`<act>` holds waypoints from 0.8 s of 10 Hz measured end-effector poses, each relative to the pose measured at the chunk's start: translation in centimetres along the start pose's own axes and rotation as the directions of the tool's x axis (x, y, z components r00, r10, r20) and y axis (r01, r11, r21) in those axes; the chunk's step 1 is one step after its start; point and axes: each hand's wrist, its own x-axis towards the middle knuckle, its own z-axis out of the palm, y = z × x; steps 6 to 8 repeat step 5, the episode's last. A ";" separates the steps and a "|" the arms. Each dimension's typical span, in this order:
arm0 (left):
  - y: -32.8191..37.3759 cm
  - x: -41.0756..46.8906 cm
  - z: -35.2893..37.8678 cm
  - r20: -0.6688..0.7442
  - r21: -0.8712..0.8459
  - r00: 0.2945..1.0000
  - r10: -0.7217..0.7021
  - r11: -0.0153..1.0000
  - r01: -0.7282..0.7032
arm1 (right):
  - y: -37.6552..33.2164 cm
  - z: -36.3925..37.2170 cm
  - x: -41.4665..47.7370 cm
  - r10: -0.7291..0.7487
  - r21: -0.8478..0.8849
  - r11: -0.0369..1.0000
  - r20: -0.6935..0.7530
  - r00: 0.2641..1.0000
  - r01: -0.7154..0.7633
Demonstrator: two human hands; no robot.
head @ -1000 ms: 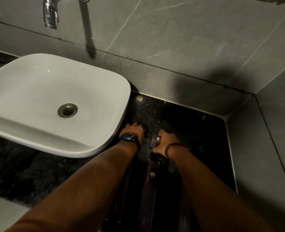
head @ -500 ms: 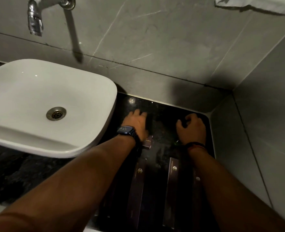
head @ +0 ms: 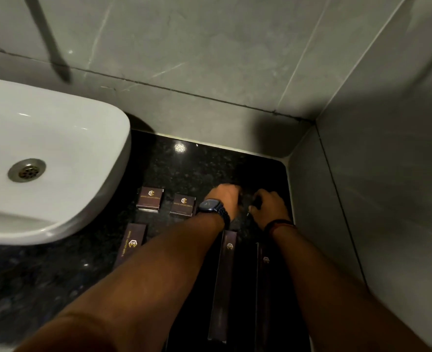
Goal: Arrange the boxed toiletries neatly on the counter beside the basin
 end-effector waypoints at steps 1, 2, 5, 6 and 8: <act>0.2 0.2 0.5 -0.003 0.027 1.000 0.008 1.000 -0.008 | 0.9 0.0 -0.2 0.003 0.003 1.000 -0.008 1.000 -0.003; 0.4 -0.1 0.7 0.023 0.052 0.999 0.028 0.998 -0.030 | 1.7 -0.4 -0.8 0.038 -0.013 0.999 -0.005 0.999 -0.038; 0.4 -0.5 0.4 -0.020 -0.004 0.996 0.085 0.996 -0.085 | 1.9 -0.8 -1.4 0.059 -0.025 0.998 -0.066 0.996 -0.061; 0.4 -0.5 0.4 -0.020 -0.004 0.996 0.085 0.996 -0.085 | 1.9 -0.8 -1.4 0.059 -0.025 0.998 -0.066 0.996 -0.061; 0.4 -0.5 0.4 -0.020 -0.004 0.996 0.085 0.996 -0.085 | 1.9 -0.8 -1.4 0.059 -0.025 0.998 -0.066 0.996 -0.061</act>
